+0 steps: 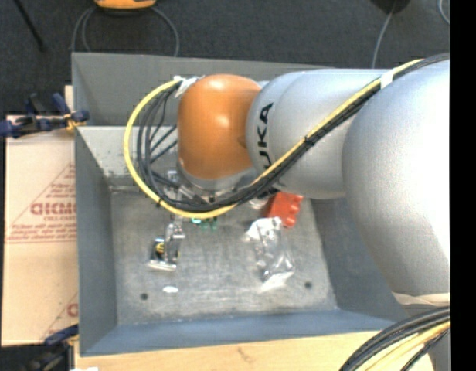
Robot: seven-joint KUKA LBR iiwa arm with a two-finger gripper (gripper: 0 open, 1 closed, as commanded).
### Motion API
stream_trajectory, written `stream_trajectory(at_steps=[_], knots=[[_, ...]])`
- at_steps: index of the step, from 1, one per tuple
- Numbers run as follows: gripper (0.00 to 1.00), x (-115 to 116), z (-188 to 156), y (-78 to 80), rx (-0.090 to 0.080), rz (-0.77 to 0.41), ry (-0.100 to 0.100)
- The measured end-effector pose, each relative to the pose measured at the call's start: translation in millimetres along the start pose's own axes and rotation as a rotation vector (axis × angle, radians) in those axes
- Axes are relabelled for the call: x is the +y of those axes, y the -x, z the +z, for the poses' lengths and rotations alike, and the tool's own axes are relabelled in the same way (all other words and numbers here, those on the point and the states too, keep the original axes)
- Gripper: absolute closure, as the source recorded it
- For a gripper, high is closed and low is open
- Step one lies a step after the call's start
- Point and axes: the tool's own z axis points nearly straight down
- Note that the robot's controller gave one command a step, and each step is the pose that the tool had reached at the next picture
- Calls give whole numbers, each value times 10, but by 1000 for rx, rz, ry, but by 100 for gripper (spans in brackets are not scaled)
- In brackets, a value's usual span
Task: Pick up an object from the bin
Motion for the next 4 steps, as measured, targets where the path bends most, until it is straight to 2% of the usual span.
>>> stream_trajectory(at_steps=[1, 2, 3, 4], knots=[[0, 43, 693, 54, -3, -256, -2], [0, 261, 825, 5, -12, -123, 0], [0, -348, 812, -130, -21, -185, 3], [0, -77, 820, -170, -20, -506, -3]])
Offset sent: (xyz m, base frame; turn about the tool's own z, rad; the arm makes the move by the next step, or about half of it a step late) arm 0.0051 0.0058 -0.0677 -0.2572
